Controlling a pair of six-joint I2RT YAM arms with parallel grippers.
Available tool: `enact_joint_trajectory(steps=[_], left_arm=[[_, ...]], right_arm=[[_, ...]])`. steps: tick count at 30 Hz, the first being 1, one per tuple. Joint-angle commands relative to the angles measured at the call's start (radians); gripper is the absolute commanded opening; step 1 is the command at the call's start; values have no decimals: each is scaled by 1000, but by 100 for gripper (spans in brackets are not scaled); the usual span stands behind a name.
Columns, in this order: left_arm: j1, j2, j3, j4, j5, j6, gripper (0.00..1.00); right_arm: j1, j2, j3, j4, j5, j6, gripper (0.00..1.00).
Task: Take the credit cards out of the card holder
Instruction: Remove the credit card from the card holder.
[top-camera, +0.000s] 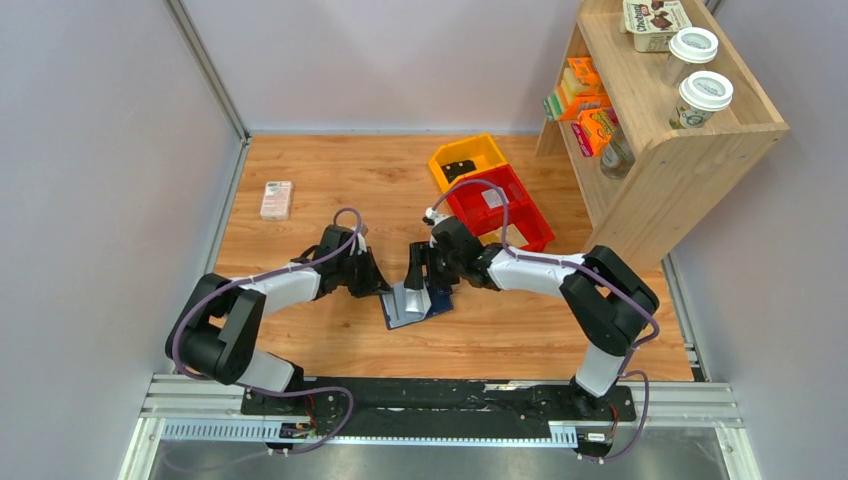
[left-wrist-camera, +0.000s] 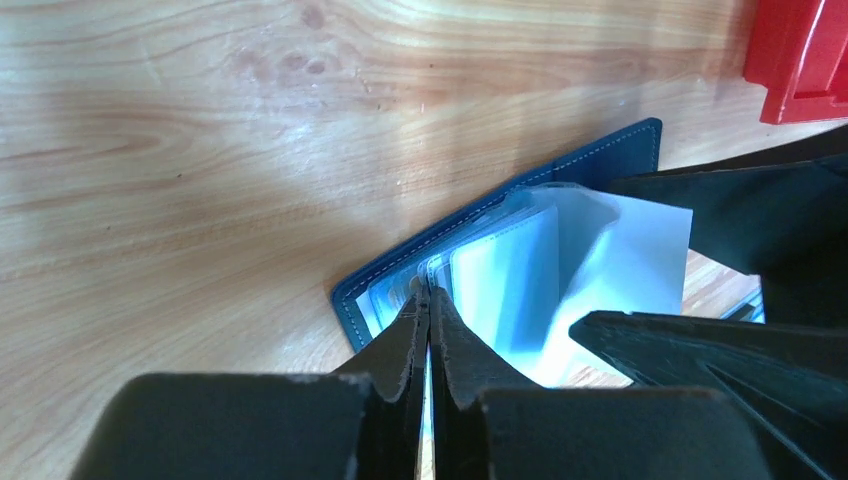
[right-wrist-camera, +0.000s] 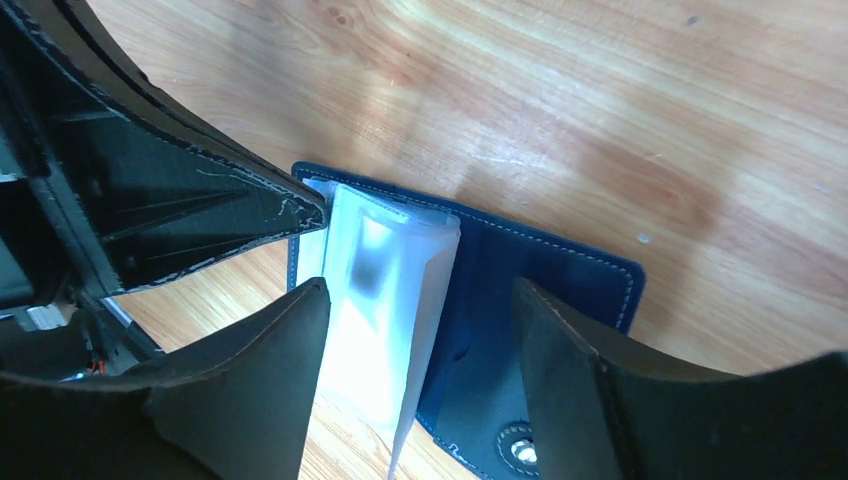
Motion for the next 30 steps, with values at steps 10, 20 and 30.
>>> enact_joint_trajectory(steps=[10,20,30], left_arm=[[-37,62,-11,13,-70,39,4],[-48,75,-18,-1,-96,39,4],[-49,61,-20,-18,-107,43,3]], right_arm=[[172,-54,228,-346,471,-162,89],[192,64,271,-337,534,-93,99],[192,122,281,-335,515,-76,100]])
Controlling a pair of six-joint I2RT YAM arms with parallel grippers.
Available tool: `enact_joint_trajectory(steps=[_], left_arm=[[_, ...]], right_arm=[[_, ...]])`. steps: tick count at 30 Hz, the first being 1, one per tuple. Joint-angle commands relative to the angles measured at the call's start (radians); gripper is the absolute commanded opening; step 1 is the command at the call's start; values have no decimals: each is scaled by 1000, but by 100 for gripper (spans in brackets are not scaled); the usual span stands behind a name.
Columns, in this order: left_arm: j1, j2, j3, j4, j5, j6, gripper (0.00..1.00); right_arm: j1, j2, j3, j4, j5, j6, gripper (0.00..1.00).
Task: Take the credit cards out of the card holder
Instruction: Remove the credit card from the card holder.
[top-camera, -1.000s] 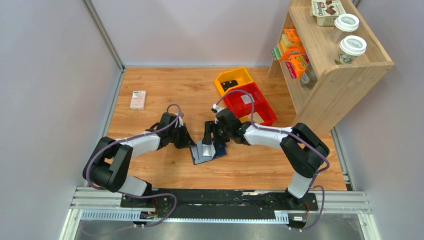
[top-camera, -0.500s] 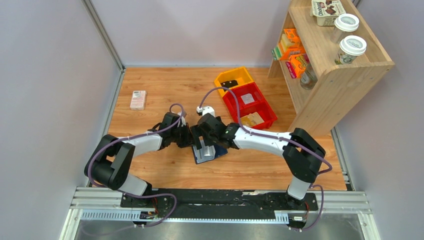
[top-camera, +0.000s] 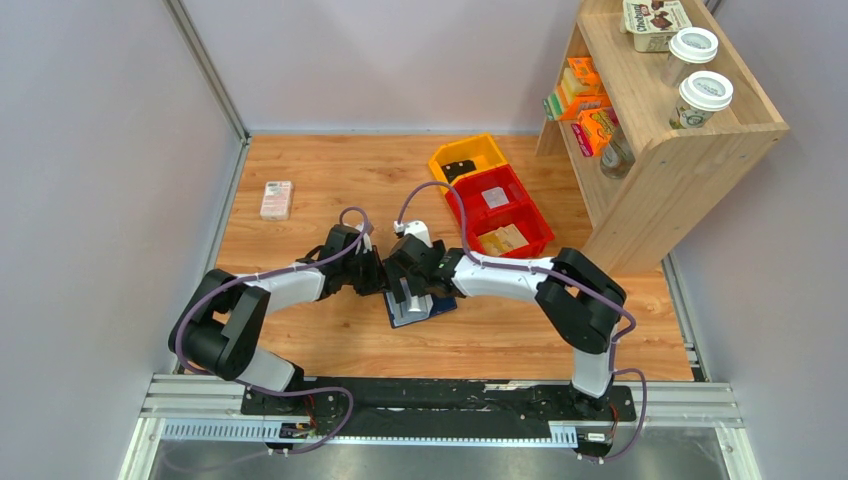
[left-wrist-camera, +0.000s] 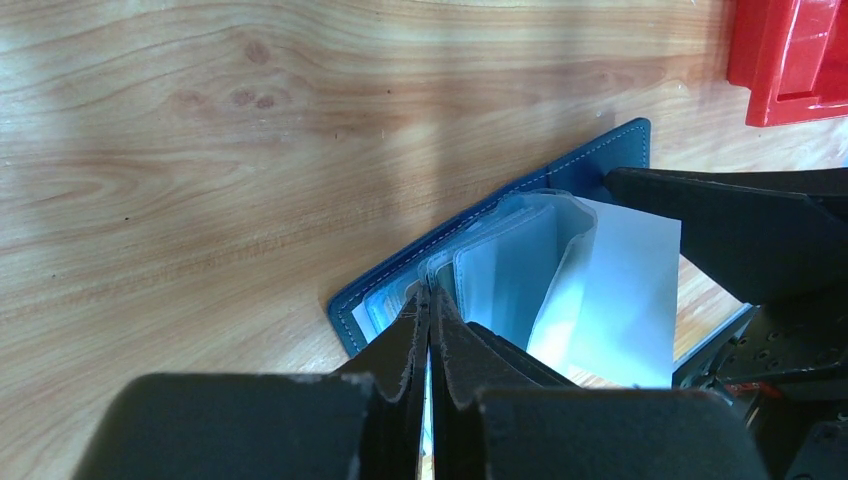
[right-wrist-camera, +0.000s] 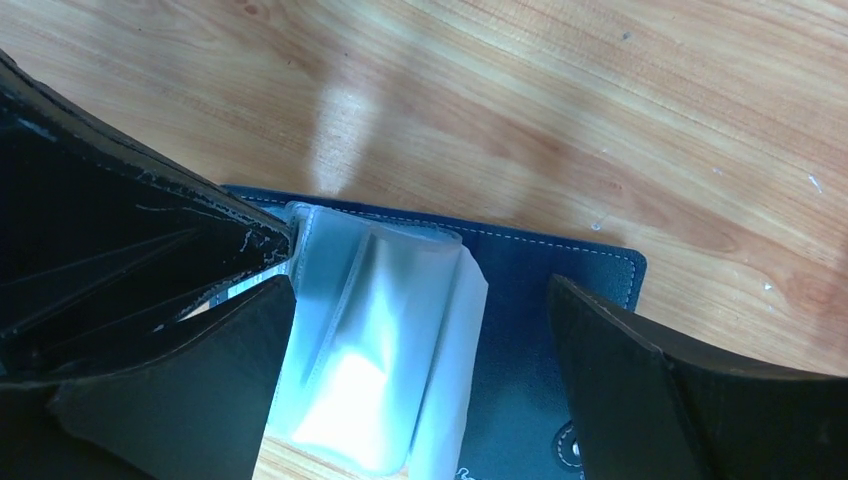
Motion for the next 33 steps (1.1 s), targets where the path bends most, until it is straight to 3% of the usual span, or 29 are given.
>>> enact_joint_trajectory(steps=[1,13,33], left_arm=[[-11,28,-23,-97,-90,43,3],[-9,30,-22,-117,-114,55,3],[-11,54,-20,-167,-162,85,1]], right_arm=[[1,25,46,-4,29,25,100],[7,71,101,-100,76,26,100],[8,-36,75,-240,269,22,95]])
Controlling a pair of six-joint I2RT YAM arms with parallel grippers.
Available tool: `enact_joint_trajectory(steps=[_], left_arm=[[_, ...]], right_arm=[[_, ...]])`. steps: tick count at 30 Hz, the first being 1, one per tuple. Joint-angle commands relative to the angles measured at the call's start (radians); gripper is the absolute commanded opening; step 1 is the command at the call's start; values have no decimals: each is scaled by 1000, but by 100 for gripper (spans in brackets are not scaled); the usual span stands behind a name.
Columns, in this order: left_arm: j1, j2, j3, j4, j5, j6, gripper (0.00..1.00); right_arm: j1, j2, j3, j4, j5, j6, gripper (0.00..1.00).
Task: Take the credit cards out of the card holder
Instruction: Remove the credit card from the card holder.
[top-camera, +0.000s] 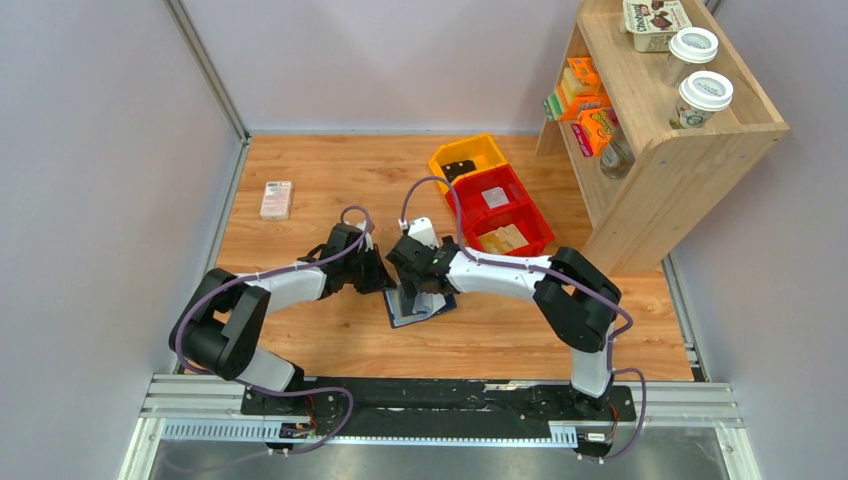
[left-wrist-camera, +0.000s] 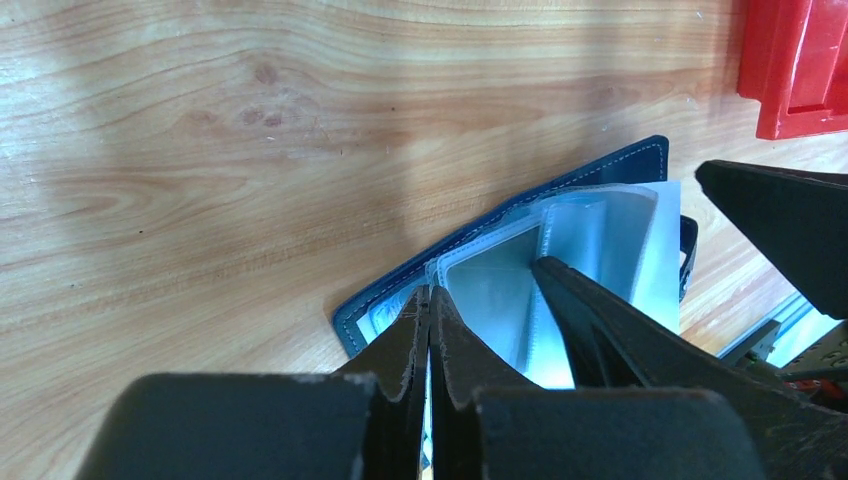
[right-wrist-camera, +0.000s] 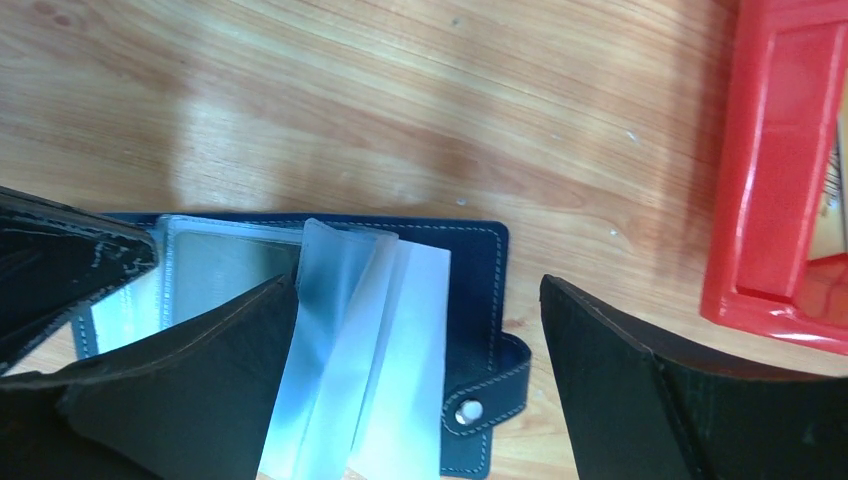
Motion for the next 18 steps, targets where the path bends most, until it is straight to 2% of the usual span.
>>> enact_joint_trajectory(steps=[1,10,18], left_arm=[[-3,49,-35,-154,-120,72,1],[-3,41,-32,-153,-123,69,1],[-1,-35,-11,-179,-121,75,3]], right_arm=[[0,-79,-16,-49,77,-2,95],[-21,-152,-91,-3,42,-22,95],[-35,-154,-162,86,-32,-22,95]])
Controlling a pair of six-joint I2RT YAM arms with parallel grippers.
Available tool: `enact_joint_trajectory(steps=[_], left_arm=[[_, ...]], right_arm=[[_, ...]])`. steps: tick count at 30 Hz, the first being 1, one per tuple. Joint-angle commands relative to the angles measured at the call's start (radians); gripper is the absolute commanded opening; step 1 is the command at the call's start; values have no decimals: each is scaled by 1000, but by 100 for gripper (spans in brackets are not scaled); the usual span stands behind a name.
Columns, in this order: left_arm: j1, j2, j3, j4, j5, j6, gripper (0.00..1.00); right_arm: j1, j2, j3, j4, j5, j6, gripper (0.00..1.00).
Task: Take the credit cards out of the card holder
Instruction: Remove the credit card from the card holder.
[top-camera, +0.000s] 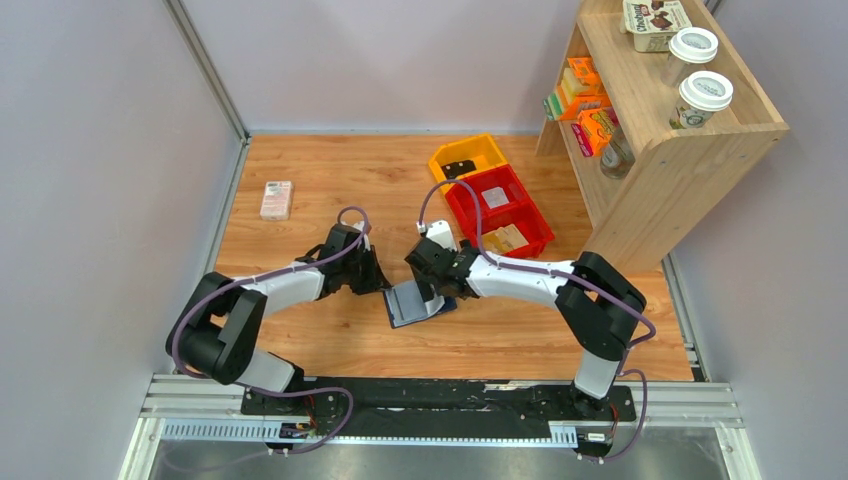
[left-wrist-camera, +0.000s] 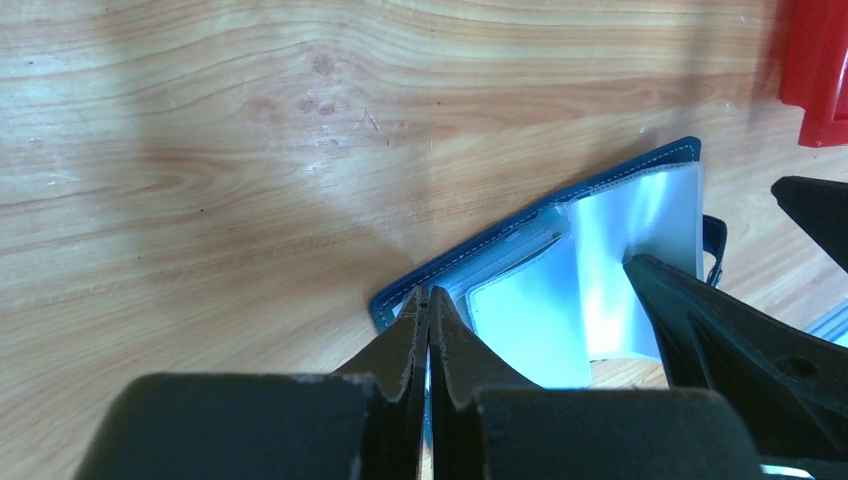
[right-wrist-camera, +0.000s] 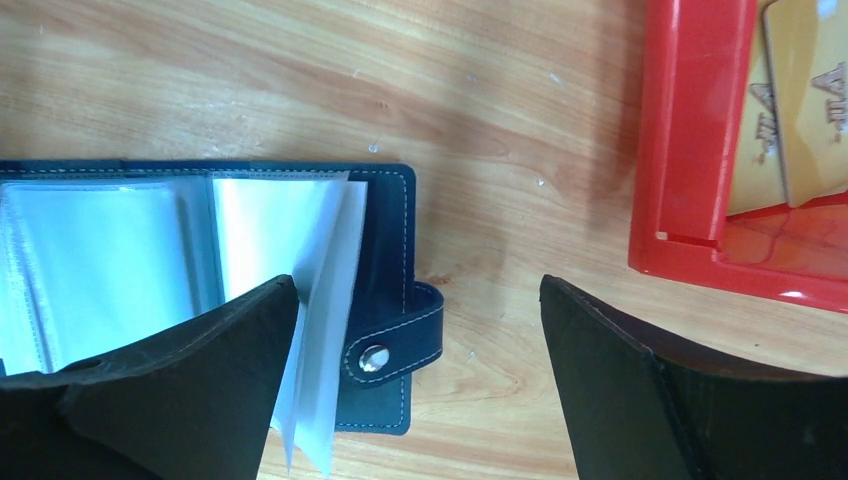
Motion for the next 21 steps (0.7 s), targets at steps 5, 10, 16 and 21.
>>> enact_joint_trajectory(steps=[5,10,16,21], left_arm=[[-6,-49,15,-189,-90,71,6],[-10,-91,29,-212,-95,74,10],[-12,-101,57,-219,-87,72,28],[-12,-98,84,-211,-83,71,41]], right_arm=[[-19,-31,-45,123,-72,-1,95],[-46,-19,-71,151,-112,17,94],[-49,-21,-89,174,-133,19,94],[-49,-21,-91,183,-146,20,93]])
